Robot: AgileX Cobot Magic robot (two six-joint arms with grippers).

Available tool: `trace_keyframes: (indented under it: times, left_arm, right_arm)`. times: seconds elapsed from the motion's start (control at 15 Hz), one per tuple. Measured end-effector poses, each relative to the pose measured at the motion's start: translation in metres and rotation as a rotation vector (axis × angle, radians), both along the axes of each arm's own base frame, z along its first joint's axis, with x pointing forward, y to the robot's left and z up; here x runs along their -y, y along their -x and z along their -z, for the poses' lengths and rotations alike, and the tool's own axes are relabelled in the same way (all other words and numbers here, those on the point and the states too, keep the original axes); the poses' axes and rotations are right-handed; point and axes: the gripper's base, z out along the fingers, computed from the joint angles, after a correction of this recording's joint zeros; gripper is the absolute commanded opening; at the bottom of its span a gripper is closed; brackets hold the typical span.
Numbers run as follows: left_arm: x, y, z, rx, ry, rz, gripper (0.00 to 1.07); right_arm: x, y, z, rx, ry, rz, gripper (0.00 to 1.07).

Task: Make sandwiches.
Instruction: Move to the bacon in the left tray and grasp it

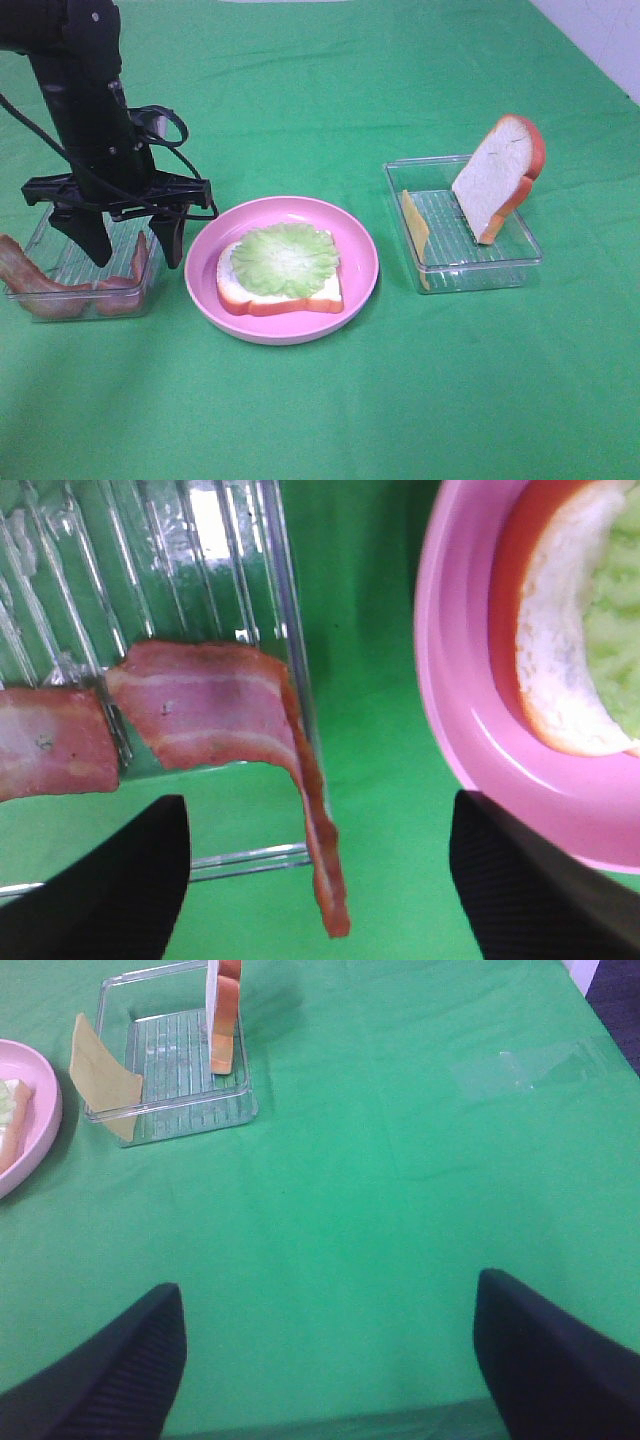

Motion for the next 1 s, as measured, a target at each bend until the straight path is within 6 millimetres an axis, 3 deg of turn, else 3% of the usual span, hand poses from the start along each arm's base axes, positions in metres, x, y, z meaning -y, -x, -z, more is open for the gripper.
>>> trace_keyframes:
  times: [0.07, 0.27, 0.53, 0.87, 1.0]
  left_arm:
    - [0.000, 0.000, 0.000, 0.004, 0.001, 0.000, 0.67]
    - [0.000, -0.001, 0.000, 0.006, 0.002, -0.007, 0.33]
    - [0.000, -0.001, 0.000, 0.011, 0.002, -0.007, 0.00]
    - [0.000, -0.001, 0.000, 0.010, -0.005, 0.004, 0.00]
    - [-0.002, 0.002, -0.014, 0.026, 0.002, 0.017, 0.00]
  right_arm:
    - [0.000, 0.000, 0.000, 0.000, 0.000, 0.000, 0.77]
    - [0.000, 0.000, 0.000, 0.000, 0.000, 0.000, 0.77]
    - [0.000, 0.000, 0.000, 0.000, 0.000, 0.000, 0.77]
    - [0.000, 0.000, 0.000, 0.000, 0.000, 0.000, 0.77]
    - [0.000, 0.000, 0.000, 0.000, 0.000, 0.000, 0.77]
